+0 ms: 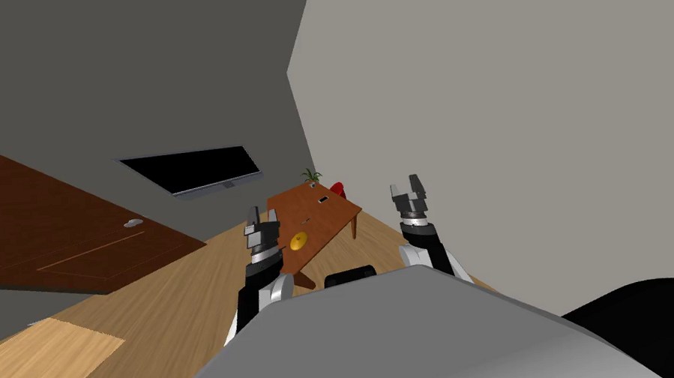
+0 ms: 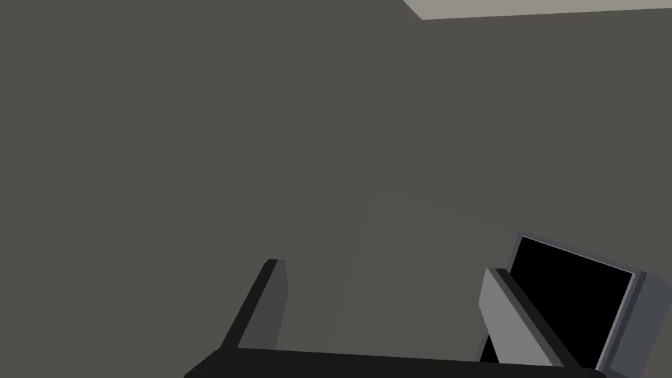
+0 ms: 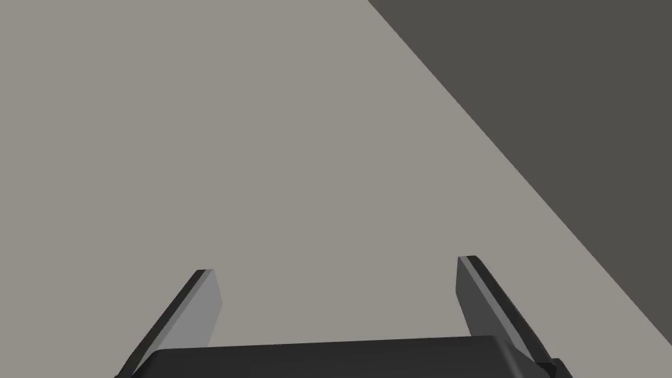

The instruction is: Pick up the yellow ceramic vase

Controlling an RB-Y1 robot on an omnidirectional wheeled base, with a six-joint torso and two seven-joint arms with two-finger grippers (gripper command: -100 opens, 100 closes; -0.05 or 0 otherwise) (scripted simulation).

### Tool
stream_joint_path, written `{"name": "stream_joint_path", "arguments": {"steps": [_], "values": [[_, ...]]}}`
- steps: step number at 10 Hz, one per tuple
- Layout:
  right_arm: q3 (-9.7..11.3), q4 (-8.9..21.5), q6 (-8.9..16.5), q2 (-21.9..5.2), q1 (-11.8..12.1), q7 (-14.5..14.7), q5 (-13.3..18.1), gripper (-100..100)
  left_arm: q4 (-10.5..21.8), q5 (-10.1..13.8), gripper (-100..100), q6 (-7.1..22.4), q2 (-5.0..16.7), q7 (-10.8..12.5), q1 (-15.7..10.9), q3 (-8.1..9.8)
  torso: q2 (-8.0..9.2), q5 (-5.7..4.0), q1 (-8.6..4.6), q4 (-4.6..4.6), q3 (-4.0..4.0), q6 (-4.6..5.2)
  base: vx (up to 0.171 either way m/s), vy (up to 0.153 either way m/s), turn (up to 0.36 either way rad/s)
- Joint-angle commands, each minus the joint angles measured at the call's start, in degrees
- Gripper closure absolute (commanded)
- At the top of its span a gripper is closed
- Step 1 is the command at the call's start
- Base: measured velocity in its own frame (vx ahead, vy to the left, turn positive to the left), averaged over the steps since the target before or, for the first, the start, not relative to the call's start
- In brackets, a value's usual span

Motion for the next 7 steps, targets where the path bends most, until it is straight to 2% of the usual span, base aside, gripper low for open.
{"name": "stream_joint_path", "arguments": {"steps": [1,4,5,7], "values": [[0.0,0.0,0.0,0.0,0.0,0.0,0.0,0,0.5,0.0,-100,2.2,2.3,-0.5,0.1,1.02,0.00,0.00,0.00,0.00,0.00,0.00,-0.001,-0.008,-0.064],[0.0,0.0,0.0,0.0,0.0,0.0,0.0,0,1.5,0.1,-100,6.9,5.5,-1.7,0.3,3.35,0.03,0.00,-0.02,0.00,0.01,0.00,-0.008,-0.014,-0.056],[0.0,0.0,0.0,0.0,0.0,0.0,0.0,0,1.5,0.1,-100,7.2,5.5,-1.7,0.3,3.35,0.03,0.00,-0.03,0.01,0.02,0.01,-0.008,-0.010,-0.023],[0.0,0.0,0.0,0.0,0.0,0.0,0.0,0,2.4,0.2,-100,10.9,7.6,-2.9,0.4,5.43,0.03,-0.01,-0.03,0.01,0.02,0.00,-0.010,-0.013,-0.062]]}}
